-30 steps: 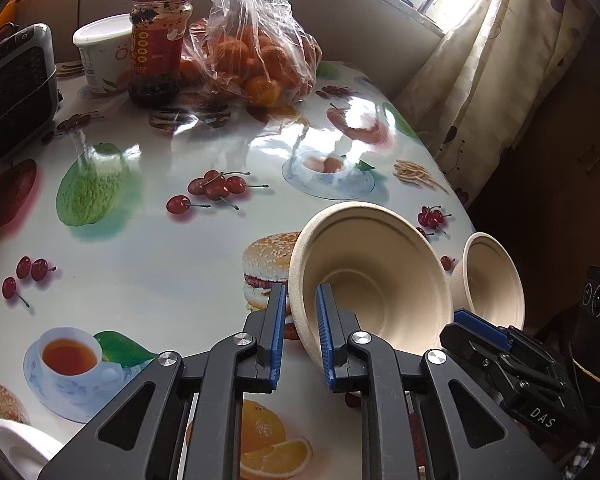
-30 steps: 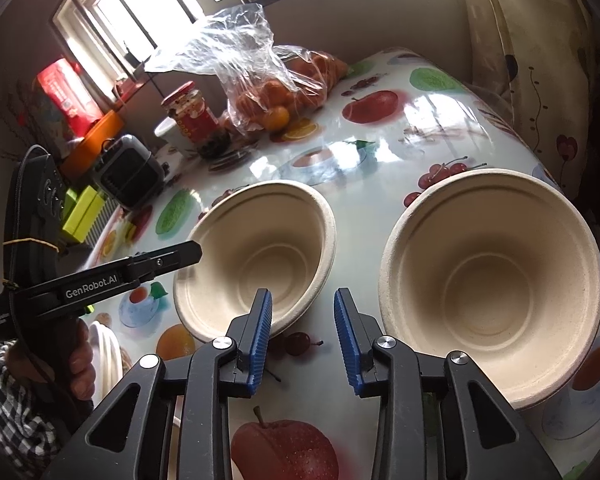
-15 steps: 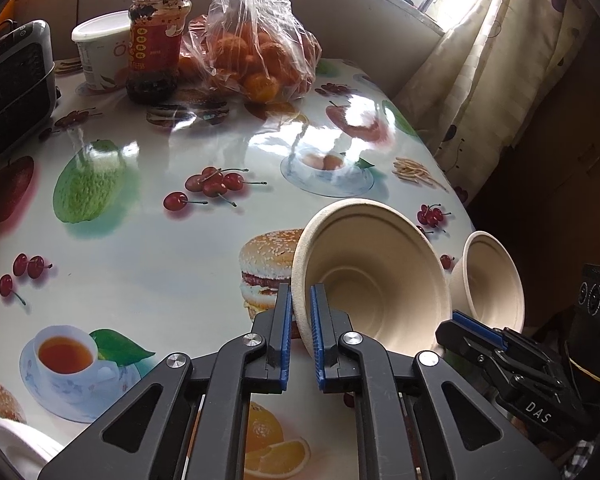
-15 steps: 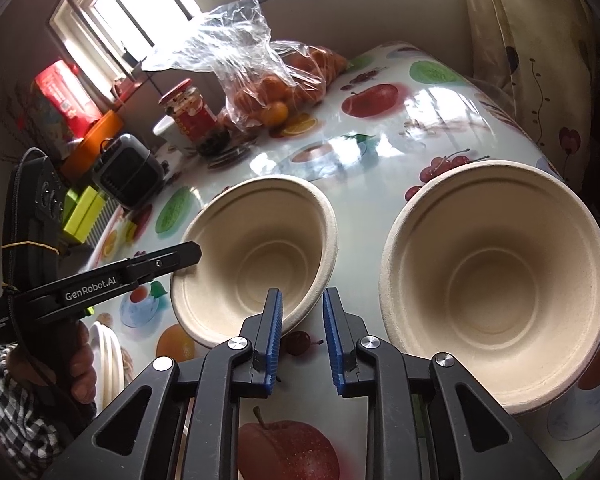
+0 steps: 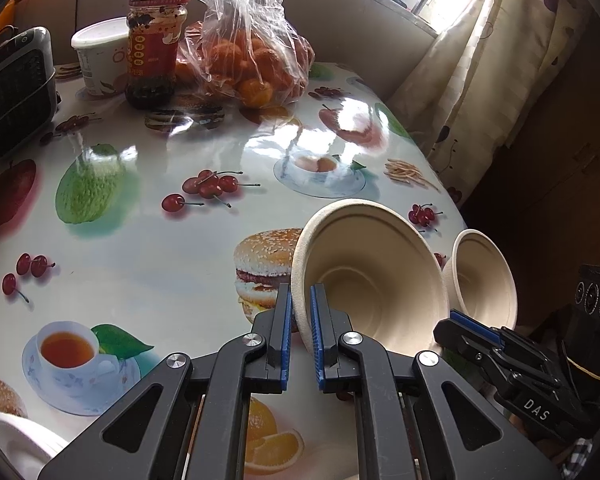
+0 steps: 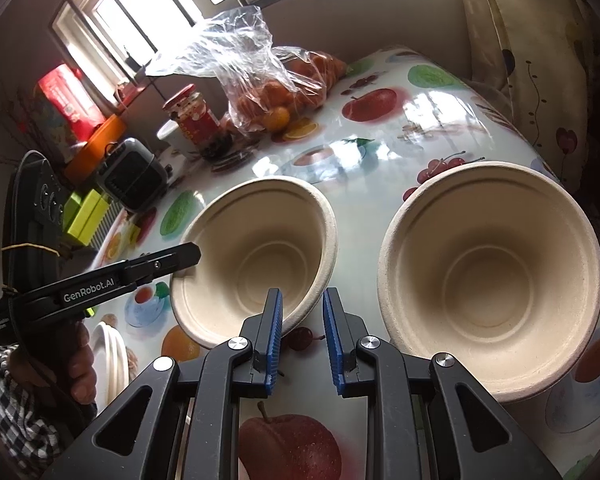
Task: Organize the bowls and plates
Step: 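Lift the held bowl and carry it over another tan bowl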
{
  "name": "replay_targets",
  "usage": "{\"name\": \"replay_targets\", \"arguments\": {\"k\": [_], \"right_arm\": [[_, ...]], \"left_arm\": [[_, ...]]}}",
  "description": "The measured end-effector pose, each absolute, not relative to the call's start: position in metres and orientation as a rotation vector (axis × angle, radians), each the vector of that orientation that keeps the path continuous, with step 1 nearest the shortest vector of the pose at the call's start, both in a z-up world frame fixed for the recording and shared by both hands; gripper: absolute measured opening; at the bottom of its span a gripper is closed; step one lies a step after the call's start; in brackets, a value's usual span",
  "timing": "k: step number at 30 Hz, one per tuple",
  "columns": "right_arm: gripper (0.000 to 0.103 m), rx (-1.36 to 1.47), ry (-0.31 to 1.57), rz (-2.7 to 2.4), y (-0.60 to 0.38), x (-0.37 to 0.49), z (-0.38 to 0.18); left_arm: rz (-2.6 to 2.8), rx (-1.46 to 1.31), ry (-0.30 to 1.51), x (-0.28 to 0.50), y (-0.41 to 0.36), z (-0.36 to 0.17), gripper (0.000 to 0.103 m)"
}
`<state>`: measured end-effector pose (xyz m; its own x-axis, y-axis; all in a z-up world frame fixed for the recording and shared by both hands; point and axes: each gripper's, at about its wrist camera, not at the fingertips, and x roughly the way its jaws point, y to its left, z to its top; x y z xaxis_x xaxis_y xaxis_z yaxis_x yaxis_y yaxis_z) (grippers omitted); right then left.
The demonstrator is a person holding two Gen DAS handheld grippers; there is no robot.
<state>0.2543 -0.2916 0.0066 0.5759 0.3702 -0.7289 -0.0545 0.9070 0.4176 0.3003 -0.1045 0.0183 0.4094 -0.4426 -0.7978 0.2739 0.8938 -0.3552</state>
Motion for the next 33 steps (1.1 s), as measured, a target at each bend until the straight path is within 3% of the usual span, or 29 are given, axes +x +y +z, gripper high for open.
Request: {"name": "replay_targets", "arguments": {"k": [33], "right_arm": [[0.020,0.332,0.822,0.271,-0.272,0.164,0.054]], "left_arm": [[-0.516,-0.170,0.971,0.219,-0.083,0.058,0.009]]}}
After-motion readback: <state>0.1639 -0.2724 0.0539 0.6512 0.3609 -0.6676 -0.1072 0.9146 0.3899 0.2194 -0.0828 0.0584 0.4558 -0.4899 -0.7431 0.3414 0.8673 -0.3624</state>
